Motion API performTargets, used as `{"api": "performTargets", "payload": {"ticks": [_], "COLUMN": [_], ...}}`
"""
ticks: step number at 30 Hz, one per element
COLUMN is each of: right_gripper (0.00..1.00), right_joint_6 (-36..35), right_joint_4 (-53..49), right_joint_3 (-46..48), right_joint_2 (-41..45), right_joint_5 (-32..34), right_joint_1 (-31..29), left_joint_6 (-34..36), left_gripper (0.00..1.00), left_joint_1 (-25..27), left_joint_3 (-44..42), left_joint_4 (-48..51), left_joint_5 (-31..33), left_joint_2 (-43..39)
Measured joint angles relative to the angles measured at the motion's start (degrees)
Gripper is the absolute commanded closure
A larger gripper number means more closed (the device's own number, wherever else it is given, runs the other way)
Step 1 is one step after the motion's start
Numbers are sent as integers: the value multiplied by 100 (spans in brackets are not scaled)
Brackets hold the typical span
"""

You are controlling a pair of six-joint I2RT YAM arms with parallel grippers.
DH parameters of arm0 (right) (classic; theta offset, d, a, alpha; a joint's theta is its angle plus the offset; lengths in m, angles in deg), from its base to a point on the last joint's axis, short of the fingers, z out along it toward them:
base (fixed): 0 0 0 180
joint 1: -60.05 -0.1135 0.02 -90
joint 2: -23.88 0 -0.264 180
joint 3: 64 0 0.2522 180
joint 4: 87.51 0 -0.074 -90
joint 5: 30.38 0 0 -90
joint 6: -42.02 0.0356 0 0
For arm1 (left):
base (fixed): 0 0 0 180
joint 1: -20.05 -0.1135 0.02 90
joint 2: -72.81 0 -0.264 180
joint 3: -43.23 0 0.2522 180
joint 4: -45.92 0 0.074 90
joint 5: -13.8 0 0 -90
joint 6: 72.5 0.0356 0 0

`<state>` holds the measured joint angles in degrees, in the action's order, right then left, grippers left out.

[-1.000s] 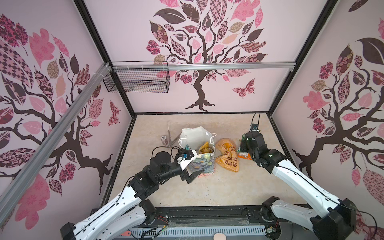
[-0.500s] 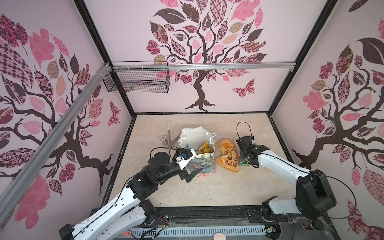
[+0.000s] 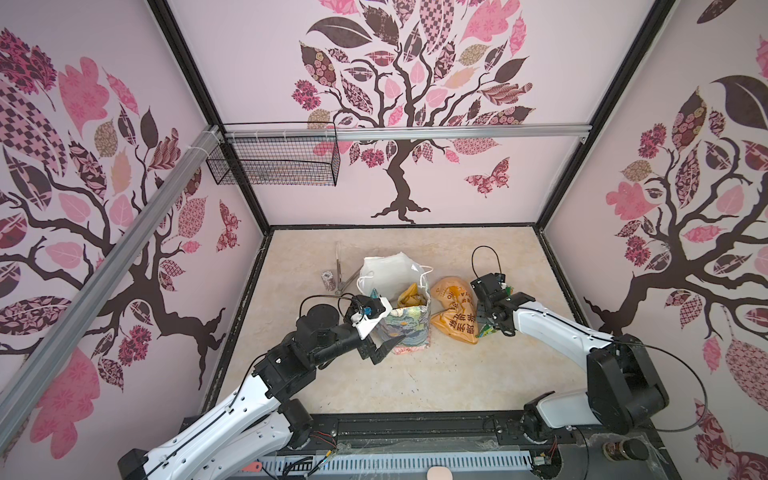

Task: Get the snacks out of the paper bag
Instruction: 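Lower the Fox's packet onto the table beside the chip packet and release, then raise the right gripper and swing it back over the bag opening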

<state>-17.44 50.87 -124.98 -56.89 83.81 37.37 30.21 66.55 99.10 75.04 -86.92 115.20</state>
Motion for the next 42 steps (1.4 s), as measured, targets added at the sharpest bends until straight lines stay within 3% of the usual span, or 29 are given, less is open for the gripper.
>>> {"api": "performTargets", "payload": {"ticks": [7,11,20,23,31,38,42], "right_gripper": [27,14,4,1,1,0,1], "right_joint_6": [-199,-273,-531,-673,-960,-796,-763], "right_joint_4": [20,-13,-109,-109,162,369,415], "right_joint_3": [-63,-260,-789,-1099,-1991,-2868,-3442], "right_joint_2": [0,4,55,225,782,704,433], "right_joint_5": [-212,-251,-588,-933,-2603,-3877,-4212], "right_joint_1": [0,0,0,0,0,-26,-208], "left_joint_6": [61,66,68,72,83,81,76], "left_gripper": [2,2,2,2,2,2,2], "left_joint_1": [0,0,0,0,-37,-151,-205], "left_joint_3": [0,0,0,0,0,0,0], "left_joint_4": [13,20,20,24,22,17,15], "left_joint_5": [17,17,68,142,422,713,868], "left_joint_2": [-35,-35,-44,-101,-343,-586,-686]}}
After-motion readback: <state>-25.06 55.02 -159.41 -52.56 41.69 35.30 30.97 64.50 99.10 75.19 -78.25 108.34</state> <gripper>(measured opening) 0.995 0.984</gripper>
